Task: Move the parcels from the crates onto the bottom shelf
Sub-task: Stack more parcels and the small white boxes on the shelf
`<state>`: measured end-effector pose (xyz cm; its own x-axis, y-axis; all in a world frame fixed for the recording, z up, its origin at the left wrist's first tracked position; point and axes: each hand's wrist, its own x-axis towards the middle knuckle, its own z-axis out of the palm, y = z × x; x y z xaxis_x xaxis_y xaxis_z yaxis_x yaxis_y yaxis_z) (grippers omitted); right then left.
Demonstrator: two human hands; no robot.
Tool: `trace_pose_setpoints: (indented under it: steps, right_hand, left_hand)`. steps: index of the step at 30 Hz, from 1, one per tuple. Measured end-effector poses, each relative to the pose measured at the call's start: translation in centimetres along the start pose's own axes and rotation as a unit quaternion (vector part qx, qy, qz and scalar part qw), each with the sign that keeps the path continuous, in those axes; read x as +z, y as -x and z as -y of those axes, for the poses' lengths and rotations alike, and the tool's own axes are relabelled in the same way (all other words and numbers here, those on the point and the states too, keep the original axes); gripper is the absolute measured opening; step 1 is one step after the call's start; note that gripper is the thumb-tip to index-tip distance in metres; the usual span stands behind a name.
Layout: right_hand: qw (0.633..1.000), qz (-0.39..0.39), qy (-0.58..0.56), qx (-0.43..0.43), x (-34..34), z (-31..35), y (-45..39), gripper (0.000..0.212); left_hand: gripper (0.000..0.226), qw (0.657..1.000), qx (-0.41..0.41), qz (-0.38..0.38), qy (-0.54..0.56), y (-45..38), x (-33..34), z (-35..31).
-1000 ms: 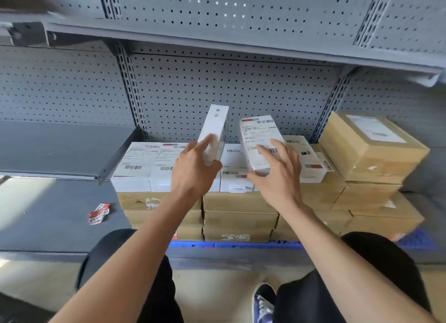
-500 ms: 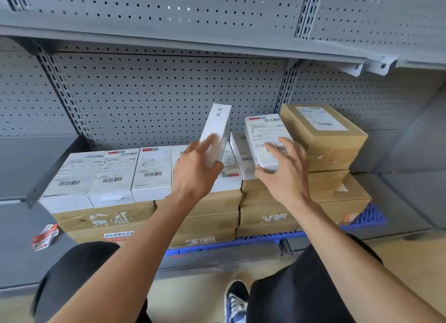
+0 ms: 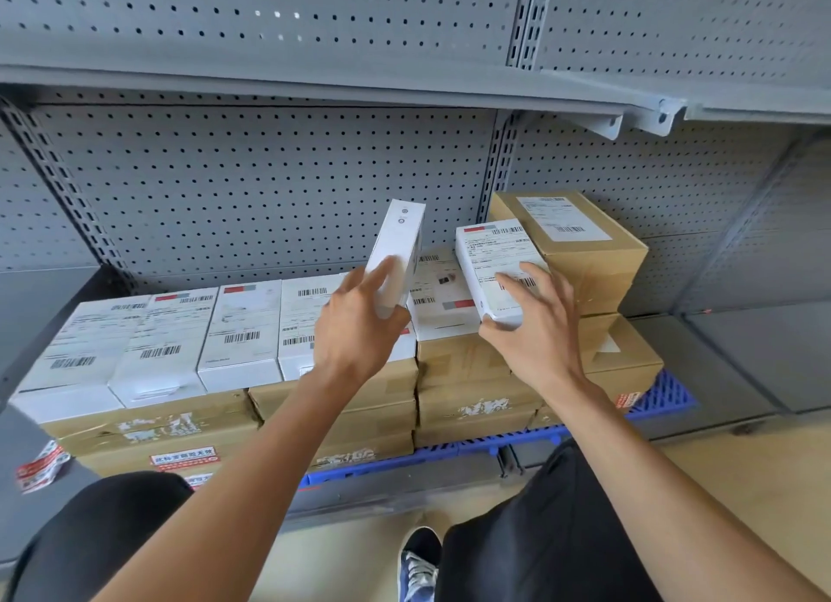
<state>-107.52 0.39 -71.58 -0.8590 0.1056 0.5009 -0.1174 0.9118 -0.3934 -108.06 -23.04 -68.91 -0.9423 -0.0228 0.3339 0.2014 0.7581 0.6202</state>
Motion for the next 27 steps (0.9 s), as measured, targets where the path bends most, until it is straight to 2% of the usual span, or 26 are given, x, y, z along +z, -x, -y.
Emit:
trace_pose_setpoints:
  steps: [10, 27]
  right_hand:
    - [1.0, 0.014, 0.023, -0.014, -0.3, -1.0, -0.2, 0.066]
    - [0.997, 0.047, -0.043, 0.032, 0.4, -3.5, -0.1, 0.062]
  left_hand:
    - [0.062, 1.0, 0.002, -0.004, -0.02, -0.1, 0.6, -0.8]
    - [0.062, 0.999, -0.003, -0.013, -0.029, -0.1, 1.3, -1.2]
